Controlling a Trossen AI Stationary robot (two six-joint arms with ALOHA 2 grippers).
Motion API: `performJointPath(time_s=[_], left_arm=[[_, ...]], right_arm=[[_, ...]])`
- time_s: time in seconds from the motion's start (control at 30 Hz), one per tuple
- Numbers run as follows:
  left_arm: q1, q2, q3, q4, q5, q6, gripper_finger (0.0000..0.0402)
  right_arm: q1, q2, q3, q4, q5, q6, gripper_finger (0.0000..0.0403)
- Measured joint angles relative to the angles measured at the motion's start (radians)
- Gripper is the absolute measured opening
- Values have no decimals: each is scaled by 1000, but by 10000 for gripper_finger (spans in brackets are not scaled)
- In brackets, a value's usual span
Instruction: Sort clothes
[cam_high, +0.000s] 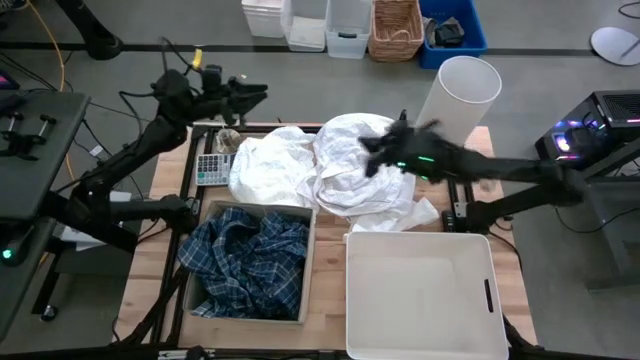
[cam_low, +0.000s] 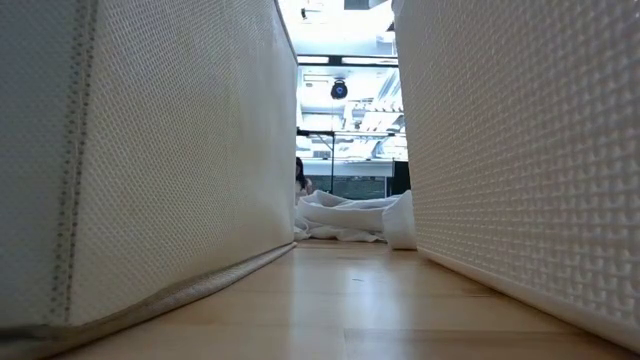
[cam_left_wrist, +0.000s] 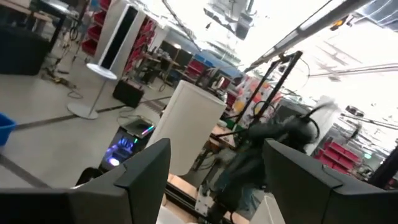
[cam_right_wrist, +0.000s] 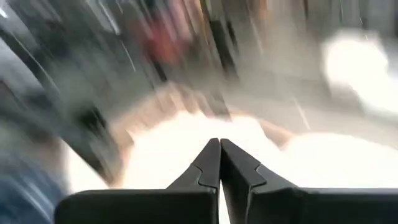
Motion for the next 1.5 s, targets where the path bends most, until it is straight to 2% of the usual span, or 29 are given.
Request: performJointPath(time_s=[0.03, 0.1, 0.17, 0.27, 0.4, 0.53, 0.63, 0.77, 0.9, 1.07, 1.13, 1.2, 1.3, 1.33, 1.4, 1.5], left_arm=[[7, -7, 0, 0, 16, 3, 245], [19, -22, 0, 0, 55, 2, 245], [29, -34, 0, -1, 91, -18, 245], [33, -48, 0, -3, 113, -25, 245], [33, -59, 0, -3, 113, -26, 245], [33, -65, 0, -2, 113, -42, 245], [33, -65, 0, 0, 113, -54, 245], [33, -65, 0, 1, 113, -73, 245], [33, -65, 0, 1, 113, -79, 245], [33, -65, 0, 2, 113, -79, 245], [33, -65, 0, 10, 112, -79, 245], [33, -65, 0, 28, 110, -80, 245], [33, -65, 0, 79, 109, -107, 245], [33, -65, 0, 99, 109, -116, 245], [33, -65, 0, 135, 109, -128, 245], [33, -65, 0, 167, 109, -131, 245]], right_arm=[[-26, 56, 66, -180, -33, 38, 2], [-67, 161, 187, -418, -93, 62, 10], [-97, 245, 277, -575, -161, 61, 29], [-130, 371, 343, -705, -279, 37, 80], [-153, 495, 369, -725, -345, 48, 169], [-177, 621, 377, -734, -326, 133, 249], [-198, 684, 386, -766, -309, 264, 281], [-215, 760, 387, -777, -287, 352, 289], [-222, 831, 388, -767, -257, 394, 289], [-226, 936, 395, -758, -347, 358, 285], [-220, 965, 400, -760, -369, 322, 268], [-204, 972, 402, -766, -370, 277, 218], [-169, 975, 402, -800, -356, 202, 70], [-160, 977, 402, -808, -342, 176, 38], [-148, 961, 404, -825, -323, 168, 26], [-126, 901, 425, -949, -291, 158, 13]])
